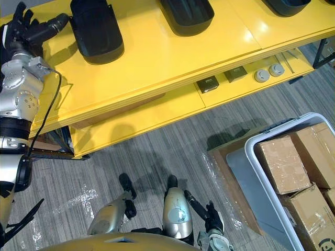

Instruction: Walk over and take three plastic housings, then place them on the shelf

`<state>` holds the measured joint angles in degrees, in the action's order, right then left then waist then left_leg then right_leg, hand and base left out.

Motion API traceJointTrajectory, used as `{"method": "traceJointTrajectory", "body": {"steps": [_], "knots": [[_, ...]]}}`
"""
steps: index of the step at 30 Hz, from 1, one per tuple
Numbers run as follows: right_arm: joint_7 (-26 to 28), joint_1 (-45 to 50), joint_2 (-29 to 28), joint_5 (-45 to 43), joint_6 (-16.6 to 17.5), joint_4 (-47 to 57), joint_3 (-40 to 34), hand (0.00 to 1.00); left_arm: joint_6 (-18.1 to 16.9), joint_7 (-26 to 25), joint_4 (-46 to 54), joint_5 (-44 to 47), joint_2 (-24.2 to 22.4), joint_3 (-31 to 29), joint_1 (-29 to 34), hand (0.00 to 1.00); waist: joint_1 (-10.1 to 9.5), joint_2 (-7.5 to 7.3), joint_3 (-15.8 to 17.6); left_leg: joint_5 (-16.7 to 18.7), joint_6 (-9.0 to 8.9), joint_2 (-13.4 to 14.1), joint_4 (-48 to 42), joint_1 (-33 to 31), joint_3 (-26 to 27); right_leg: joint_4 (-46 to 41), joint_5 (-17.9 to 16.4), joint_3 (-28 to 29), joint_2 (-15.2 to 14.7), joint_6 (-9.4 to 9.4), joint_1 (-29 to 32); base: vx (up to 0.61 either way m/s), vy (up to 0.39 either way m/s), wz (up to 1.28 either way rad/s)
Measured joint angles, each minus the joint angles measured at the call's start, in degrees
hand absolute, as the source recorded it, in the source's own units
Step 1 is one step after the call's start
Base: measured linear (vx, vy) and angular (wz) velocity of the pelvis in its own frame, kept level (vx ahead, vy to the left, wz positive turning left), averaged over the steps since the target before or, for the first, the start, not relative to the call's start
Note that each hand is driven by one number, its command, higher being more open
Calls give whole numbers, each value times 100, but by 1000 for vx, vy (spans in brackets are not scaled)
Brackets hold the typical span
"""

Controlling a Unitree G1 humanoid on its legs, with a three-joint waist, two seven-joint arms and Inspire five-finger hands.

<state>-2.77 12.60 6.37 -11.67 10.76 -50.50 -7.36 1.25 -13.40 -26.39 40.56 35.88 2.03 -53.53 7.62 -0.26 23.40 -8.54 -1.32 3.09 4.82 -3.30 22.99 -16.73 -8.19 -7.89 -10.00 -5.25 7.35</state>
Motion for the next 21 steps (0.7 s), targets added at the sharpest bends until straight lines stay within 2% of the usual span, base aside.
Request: {"method": "traceJointTrajectory", "body": {"steps": [3,6,9,10,11,12,13,14,15,17,19,21], "knots": [[-6,0,0,8,2,0,-16,100,-154,240,987,9,-1,299,0,100,-7,12,-7,14,-10,-38,3,110,-37,112,2,-69,0,-3,-185,27,-6,4],[-15,0,0,4,-5,-31,-65,100,-173,316,1806,-66,-9,419,9,100,4,91,-48,51,-35,-44,10,227,-92,242,5,-135,-2,-8,-392,38,5,6],[-50,1,15,2,-37,-105,-187,100,-173,289,2353,-68,-9,370,212,100,-71,329,-213,91,-66,-37,29,297,-127,403,27,-192,-2,-38,-557,40,6,4],[-42,9,28,4,-49,-161,-246,100,-175,295,2436,-61,-10,288,498,100,-95,447,-321,107,-69,-42,30,352,-142,466,34,-218,-5,-49,-646,98,10,3],[-47,11,77,10,-57,-241,-284,100,-175,313,2483,-24,-10,125,921,100,-112,549,-469,120,-85,-43,30,385,-154,529,40,-240,-7,-58,-719,108,11,6],[-48,15,87,10,-59,-280,-321,100,-175,317,2484,-21,-10,24,1145,100,-114,586,-546,120,-86,-42,30,390,-177,571,46,-270,-12,-69,-763,92,8,11],[-64,19,96,18,-63,-338,-347,100,-173,329,2581,-22,-13,-258,1677,100,-117,634,-667,120,-86,-33,28,403,-258,606,48,-324,-13,-71,-818,86,-8,17],[-79,22,87,28,-60,-368,-358,100,-181,374,2905,-28,-49,-660,2330,100,-136,637,-689,120,-86,-14,27,444,-308,610,48,-397,-1,-71,-888,73,-19,19],[-93,36,64,33,-61,-389,-387,100,-187,397,3102,-36,-116,-854,2673,100,-169,640,-709,120,-87,-2,25,448,-333,621,48,-449,6,-71,-921,57,-37,26],[-195,212,11,208,-55,-512,-556,100,-361,543,3843,-172,-709,-1436,4015,100,-429,624,-892,123,-94,-1,7,413,-539,716,47,-666,22,-70,-1049,59,-31,45],[-253,364,-38,228,-52,-554,-586,100,-590,679,4123,-459,-1175,-1652,4848,100,-586,585,-1020,127,-100,-24,6,387,-688,767,46,-808,19,-69,-1146,65,-10,54],[-290,497,-147,259,-55,-616,-675,100,-887,890,4282,-570,-1922,-1762,6037,100,-842,494,-1096,138,-117,-75,6,395,-934,849,41,-1060,7,-63,-1334,29,4,63]]}}
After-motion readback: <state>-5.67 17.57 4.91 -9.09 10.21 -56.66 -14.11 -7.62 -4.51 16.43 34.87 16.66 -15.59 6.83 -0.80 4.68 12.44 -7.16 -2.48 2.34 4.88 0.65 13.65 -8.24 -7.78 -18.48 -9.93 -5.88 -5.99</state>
